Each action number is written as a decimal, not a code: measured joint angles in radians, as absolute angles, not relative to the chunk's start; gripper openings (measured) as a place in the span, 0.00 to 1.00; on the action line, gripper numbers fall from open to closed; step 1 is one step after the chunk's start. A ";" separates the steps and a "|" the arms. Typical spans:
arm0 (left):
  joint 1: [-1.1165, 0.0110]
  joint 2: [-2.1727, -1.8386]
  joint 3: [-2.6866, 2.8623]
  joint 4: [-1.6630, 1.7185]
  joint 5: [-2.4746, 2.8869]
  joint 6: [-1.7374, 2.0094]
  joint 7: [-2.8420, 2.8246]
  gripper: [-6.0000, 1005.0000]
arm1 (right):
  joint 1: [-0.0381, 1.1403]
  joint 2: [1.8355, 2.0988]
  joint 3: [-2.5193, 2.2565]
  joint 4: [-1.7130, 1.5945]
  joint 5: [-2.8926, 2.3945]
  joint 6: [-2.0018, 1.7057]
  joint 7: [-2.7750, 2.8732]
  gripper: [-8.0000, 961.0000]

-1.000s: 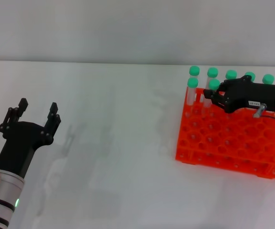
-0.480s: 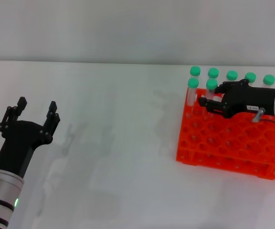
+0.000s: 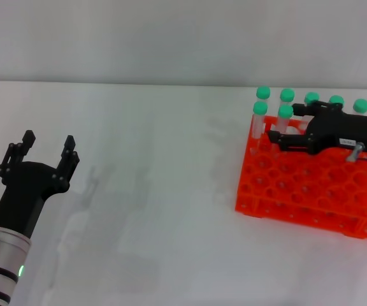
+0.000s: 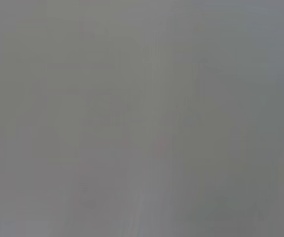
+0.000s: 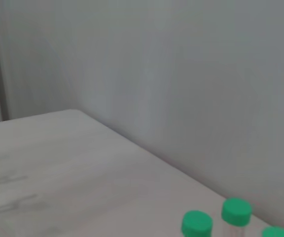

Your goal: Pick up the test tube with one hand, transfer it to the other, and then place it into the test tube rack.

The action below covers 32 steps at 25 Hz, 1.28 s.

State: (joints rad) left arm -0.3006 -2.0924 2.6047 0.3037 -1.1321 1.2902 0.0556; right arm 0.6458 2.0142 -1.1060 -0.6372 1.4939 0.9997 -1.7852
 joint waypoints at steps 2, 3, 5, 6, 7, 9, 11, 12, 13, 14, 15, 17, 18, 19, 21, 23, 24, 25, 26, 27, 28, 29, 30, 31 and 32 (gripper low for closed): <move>-0.301 -2.092 2.605 0.304 -1.132 1.290 0.056 0.71 | 0.617 2.013 -1.105 -0.669 1.498 1.012 -1.783 0.79; -0.301 -2.092 2.605 0.304 -1.132 1.290 0.055 0.71 | 0.600 2.013 -1.104 -0.686 1.505 1.021 -1.781 0.83; -0.301 -2.092 2.605 0.304 -1.132 1.290 0.055 0.71 | 0.570 2.011 -1.104 -0.713 1.524 1.045 -1.781 0.91; -0.301 -2.092 2.605 0.304 -1.132 1.290 0.054 0.71 | 0.554 2.010 -1.104 -0.724 1.533 1.059 -1.780 0.91; -0.301 -2.092 2.605 0.304 -1.132 1.290 0.054 0.71 | 0.541 2.009 -1.102 -0.732 1.540 1.072 -1.780 0.90; -0.301 -2.092 2.605 0.304 -1.132 1.290 0.054 0.71 | 0.512 2.007 -1.088 -0.746 1.551 1.110 -1.780 0.90; -0.301 -2.092 2.605 0.304 -1.132 1.293 0.054 0.71 | 0.482 2.007 -1.053 -0.754 1.555 1.152 -1.785 0.90; -0.301 -2.092 2.605 0.303 -1.132 1.301 0.054 0.71 | 0.465 2.008 -1.021 -0.756 1.559 1.177 -1.794 0.90; -0.301 -2.092 2.605 0.303 -1.132 1.306 0.054 0.71 | 0.448 2.009 -0.987 -0.756 1.564 1.196 -1.805 0.90; -0.300 -2.092 2.605 0.303 -1.132 1.310 0.054 0.71 | 0.430 2.010 -0.950 -0.750 1.580 1.215 -1.826 0.90; -0.300 -2.092 2.605 0.303 -1.132 1.316 0.054 0.71 | 0.405 2.011 -0.902 -0.734 1.609 1.236 -1.863 0.90; -0.300 -2.092 2.605 0.303 -1.132 1.325 0.050 0.71 | 0.363 2.011 -0.832 -0.687 1.689 1.263 -1.952 0.90; -0.299 -2.092 2.605 0.302 -1.132 1.331 0.043 0.71 | 0.344 2.011 -0.802 -0.652 1.743 1.270 -2.012 0.90; -0.297 -2.092 2.605 0.300 -1.132 1.335 0.033 0.71 | 0.324 2.011 -0.769 -0.604 1.801 1.275 -2.089 0.90; -0.296 -2.092 2.602 0.293 -1.133 1.341 0.010 0.71 | 0.310 2.011 -0.719 -0.516 1.894 1.273 -2.218 0.90; -0.298 -2.092 2.599 0.291 -1.133 1.341 0.003 0.71 | 0.305 2.011 -0.660 -0.407 1.978 1.267 -2.361 0.90; -0.299 -2.092 2.598 0.290 -1.134 1.339 0.001 0.71 | 0.306 2.011 -0.629 -0.357 2.010 1.263 -2.445 0.90; -0.301 -2.092 2.597 0.290 -1.134 1.337 0.001 0.71 | 0.309 2.012 -0.591 -0.302 2.043 1.256 -2.524 0.90; -0.302 -2.092 2.597 0.289 -1.134 1.335 0.001 0.71 | 0.312 2.013 -0.562 -0.265 2.067 1.249 -2.583 0.90; -0.302 -2.092 2.596 0.289 -1.133 1.334 -0.001 0.71 | 0.315 2.013 -0.534 -0.228 2.087 1.245 -2.629 0.90; -0.302 -2.092 2.596 0.288 -1.133 1.334 -0.003 0.71 | 0.319 2.014 -0.506 -0.190 2.110 1.244 -2.675 0.90; -0.301 -2.092 2.595 0.288 -1.134 1.333 -0.012 0.71 | 0.321 2.014 -0.485 -0.162 2.127 1.244 -2.699 0.90; -0.299 -2.092 2.594 0.288 -1.137 1.333 -0.031 0.71 | 0.322 2.014 -0.472 -0.147 2.137 1.244 -2.707 0.90; -0.296 -2.092 2.594 0.287 -1.142 1.332 -0.052 0.71 | 0.322 2.014 -0.462 -0.134 2.145 1.245 -2.712 0.90; -0.294 -2.092 2.594 0.285 -1.146 1.332 -0.078 0.71 | 0.322 2.014 -0.456 -0.128 2.149 1.245 -2.713 0.90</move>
State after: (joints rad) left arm -0.2937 -2.0923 2.5935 0.2852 -1.1461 1.3324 -0.0781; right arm 0.3216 2.0142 -0.4562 -0.1276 2.1493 1.2450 -2.7133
